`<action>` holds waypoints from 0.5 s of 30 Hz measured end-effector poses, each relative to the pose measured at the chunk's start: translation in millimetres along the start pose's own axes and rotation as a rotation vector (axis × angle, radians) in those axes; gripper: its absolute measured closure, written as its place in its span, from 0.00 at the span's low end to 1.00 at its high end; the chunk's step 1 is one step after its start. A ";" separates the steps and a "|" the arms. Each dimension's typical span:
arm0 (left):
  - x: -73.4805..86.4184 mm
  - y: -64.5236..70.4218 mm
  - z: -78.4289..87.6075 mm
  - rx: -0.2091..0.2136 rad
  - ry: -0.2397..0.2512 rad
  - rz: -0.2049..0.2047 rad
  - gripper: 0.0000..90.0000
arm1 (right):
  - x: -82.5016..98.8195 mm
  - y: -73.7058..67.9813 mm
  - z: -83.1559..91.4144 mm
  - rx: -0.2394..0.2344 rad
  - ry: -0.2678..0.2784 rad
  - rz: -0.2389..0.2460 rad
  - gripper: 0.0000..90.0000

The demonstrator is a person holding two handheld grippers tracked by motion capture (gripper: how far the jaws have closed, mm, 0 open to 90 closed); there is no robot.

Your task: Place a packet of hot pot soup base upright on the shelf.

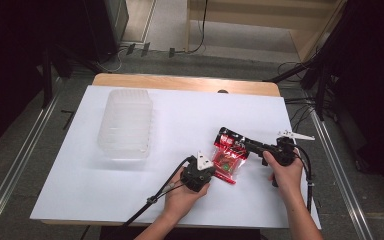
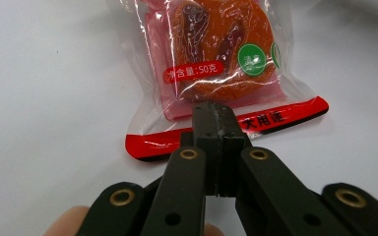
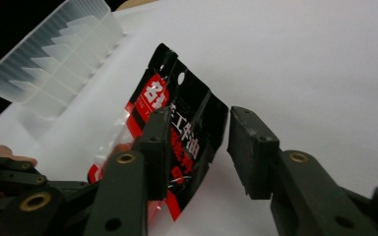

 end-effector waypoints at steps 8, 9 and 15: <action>0.0 0.0 0.1 -0.001 -0.002 0.001 1.00 | 5.3 4.1 -11.0 -0.052 -0.023 -0.086 0.79; 0.0 0.0 0.1 -0.001 -0.002 0.000 1.00 | 5.5 4.0 -12.4 -0.055 -0.027 -0.082 0.79; 0.0 0.1 0.1 -0.001 -0.002 0.001 1.00 | 5.4 1.5 -21.4 -0.075 -0.042 -0.099 0.82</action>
Point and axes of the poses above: each handheld gripper's, and its own axes: z roughly backward along the jaws, x roughly out of its underside, y roughly to its right, the point moved 2 cm from there along -z, roughly forward along the jaws, and after that the axes turned 13 degrees about y, right-handed, at the moved point
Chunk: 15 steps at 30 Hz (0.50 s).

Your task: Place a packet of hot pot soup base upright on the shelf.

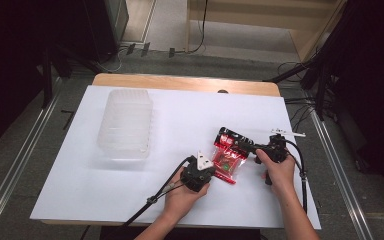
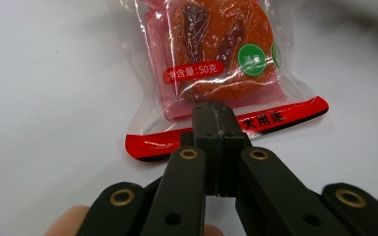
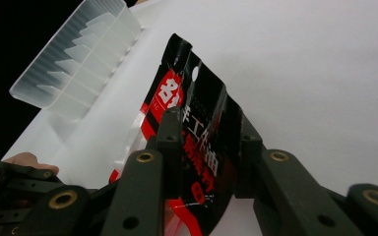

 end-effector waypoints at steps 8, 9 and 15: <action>-0.1 -1.1 0.1 0.006 0.005 0.018 1.00 | 1.0 -10.3 -2.4 -0.019 -0.006 0.078 1.00; -0.3 -2.1 1.1 0.007 0.012 0.026 1.00 | 0.4 -13.4 -1.2 -0.026 -0.002 0.092 1.00; -2.1 -10.8 18.5 0.032 0.107 0.059 0.83 | -6.9 -36.6 6.9 -0.045 0.006 0.165 1.00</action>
Point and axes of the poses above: each handheld gripper's, and its own axes: z roughly backward along the jaws, x roughly out of its underside, y roughly to its right, the point moved 2 cm from there along -z, roughly forward along the jaws, and after that the axes turned 13 degrees about y, right-handed, at the moved point
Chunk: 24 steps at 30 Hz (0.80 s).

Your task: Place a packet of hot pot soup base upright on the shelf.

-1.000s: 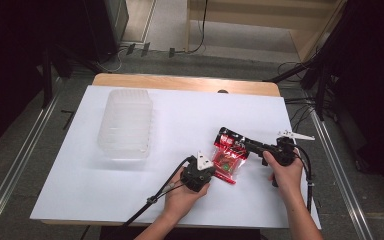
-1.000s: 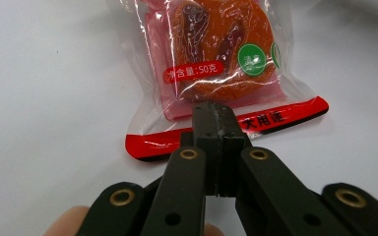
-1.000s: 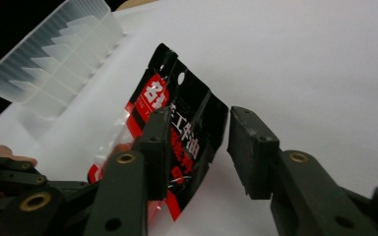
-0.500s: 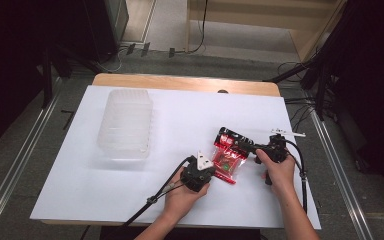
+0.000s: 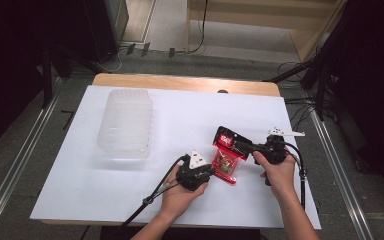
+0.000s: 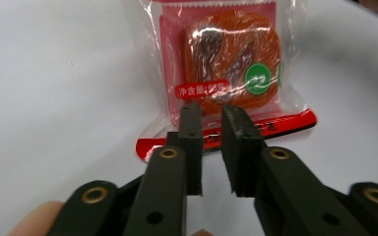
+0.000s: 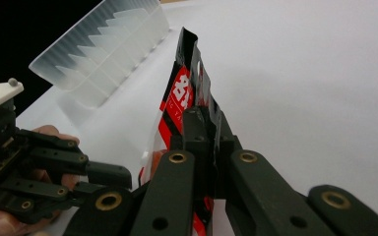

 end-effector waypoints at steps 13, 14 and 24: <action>0.0 -24.5 56.2 -0.059 0.134 -0.019 0.35 | -16.0 -31.1 -4.2 -0.004 -0.006 0.141 1.00; 0.1 -28.2 65.6 -0.073 0.149 -0.018 0.28 | -18.4 -34.4 -4.9 -0.007 -0.005 0.150 1.00; 5.0 -54.7 111.1 -0.184 0.191 -0.006 0.10 | -32.4 -46.8 -7.9 -0.005 0.000 0.199 1.00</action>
Point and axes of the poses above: each handheld gripper's, and its own axes: z roughly backward along the jaws, x roughly out of its underside, y roughly to its right, the point moved 2 cm from there along -z, roughly forward along the jaws, and after that the axes turned 13 degrees about y, right-handed, at the moved point
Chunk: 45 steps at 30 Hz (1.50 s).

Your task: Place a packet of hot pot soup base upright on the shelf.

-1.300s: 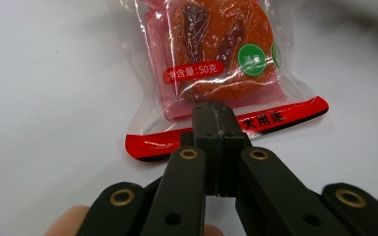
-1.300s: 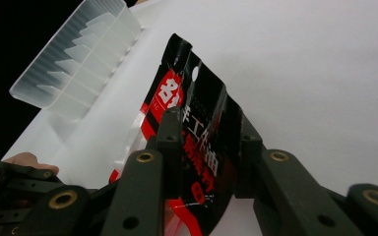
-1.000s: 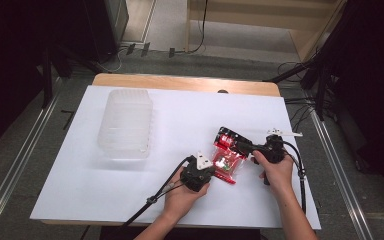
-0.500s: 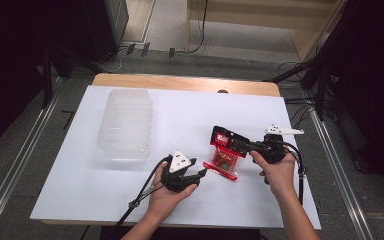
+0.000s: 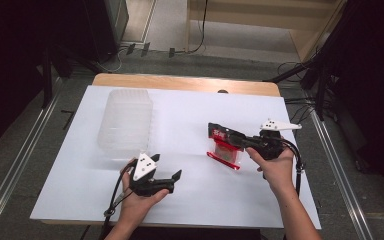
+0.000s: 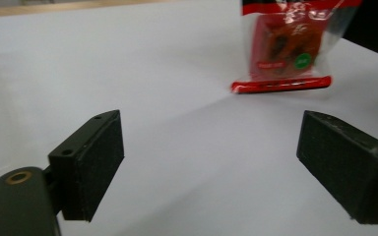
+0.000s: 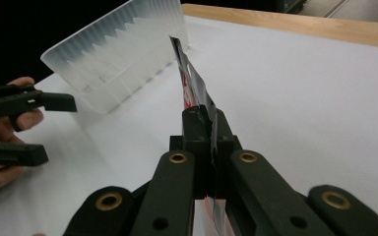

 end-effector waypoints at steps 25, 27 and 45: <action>-7.6 -91.9 90.7 -0.230 0.151 0.089 0.00 | -41.9 -18.7 -34.4 -0.048 0.029 0.189 1.00; -7.2 -97.8 93.1 -0.241 0.152 0.086 0.00 | -46.5 -21.1 -42.2 -0.053 0.025 0.204 1.00; -0.5 -123.3 99.4 -0.280 0.123 0.112 0.00 | -69.7 -11.8 -104.0 -0.117 0.022 0.193 1.00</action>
Point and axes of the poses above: each handheld gripper's, and its own axes: z roughly backward along the jaws, x roughly out of its underside, y roughly to its right, the point moved 2 cm from there along -z, roughly forward along the jaws, and after that the axes turned 13 degrees about y, right-handed, at the moved point
